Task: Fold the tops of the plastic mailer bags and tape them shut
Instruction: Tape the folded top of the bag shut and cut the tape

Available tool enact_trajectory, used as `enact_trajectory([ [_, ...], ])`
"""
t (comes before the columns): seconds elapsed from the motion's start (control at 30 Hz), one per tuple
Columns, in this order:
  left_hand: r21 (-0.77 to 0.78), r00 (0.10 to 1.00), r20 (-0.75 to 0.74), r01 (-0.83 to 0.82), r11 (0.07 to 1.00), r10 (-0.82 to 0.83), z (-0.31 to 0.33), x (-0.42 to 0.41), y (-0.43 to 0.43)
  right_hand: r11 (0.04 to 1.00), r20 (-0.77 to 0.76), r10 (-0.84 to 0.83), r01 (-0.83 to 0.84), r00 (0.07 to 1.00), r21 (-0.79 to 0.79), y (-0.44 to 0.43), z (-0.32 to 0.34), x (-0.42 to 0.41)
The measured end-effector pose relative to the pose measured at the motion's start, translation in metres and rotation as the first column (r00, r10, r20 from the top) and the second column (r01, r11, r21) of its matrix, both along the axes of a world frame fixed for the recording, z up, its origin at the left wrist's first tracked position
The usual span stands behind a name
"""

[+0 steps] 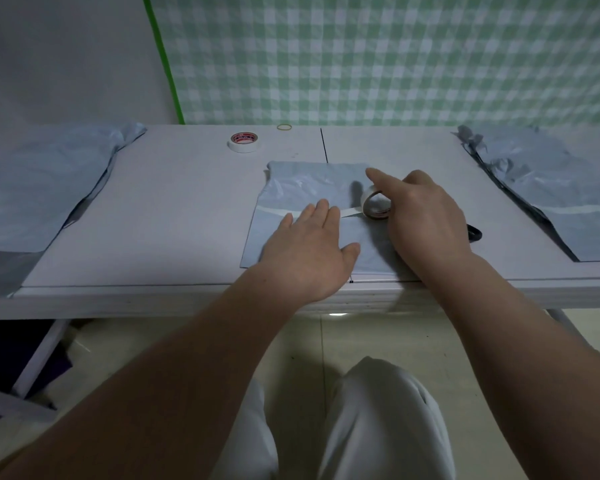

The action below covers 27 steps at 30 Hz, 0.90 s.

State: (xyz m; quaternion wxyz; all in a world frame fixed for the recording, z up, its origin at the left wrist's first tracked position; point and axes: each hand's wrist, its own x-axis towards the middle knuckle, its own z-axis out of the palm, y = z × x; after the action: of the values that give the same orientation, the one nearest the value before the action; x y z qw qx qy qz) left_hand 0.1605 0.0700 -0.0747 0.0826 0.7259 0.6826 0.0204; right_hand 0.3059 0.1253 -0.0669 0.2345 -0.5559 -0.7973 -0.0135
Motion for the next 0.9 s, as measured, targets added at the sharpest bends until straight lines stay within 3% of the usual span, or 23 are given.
enact_trajectory([
  [0.17, 0.002, 1.000, 0.007, 0.005, 1.000, -0.005, 0.002, 0.000, -0.001, 0.998, 0.156, -0.028, 0.019, 0.987, 0.059, -0.003, 0.006, 0.005],
  [0.3, 0.005, 1.000, -0.016, -0.007, 1.000, 0.007, 0.003, 0.004, 0.000, 0.997, 0.151, -0.052, 0.041, 0.987, 0.071, -0.005, 0.005, 0.002],
  [0.47, 0.013, 0.997, -0.073, -0.040, 0.999, 0.041, 0.005, 0.013, 0.000, 0.996, 0.054, -0.078, 0.076, 0.995, 0.041, -0.003, 0.001, -0.001],
  [0.7, -0.017, 0.990, -0.126, -0.073, 0.997, 0.070, 0.003, 0.020, 0.000, 0.995, -0.244, -0.092, 0.082, 0.965, -0.049, 0.003, -0.003, -0.003],
  [0.9, -0.053, 0.992, -0.105, -0.079, 0.995, 0.074, 0.002, 0.018, -0.001, 0.996, -0.314, -0.073, 0.053, 0.947, -0.071, 0.005, -0.003, 0.000],
])
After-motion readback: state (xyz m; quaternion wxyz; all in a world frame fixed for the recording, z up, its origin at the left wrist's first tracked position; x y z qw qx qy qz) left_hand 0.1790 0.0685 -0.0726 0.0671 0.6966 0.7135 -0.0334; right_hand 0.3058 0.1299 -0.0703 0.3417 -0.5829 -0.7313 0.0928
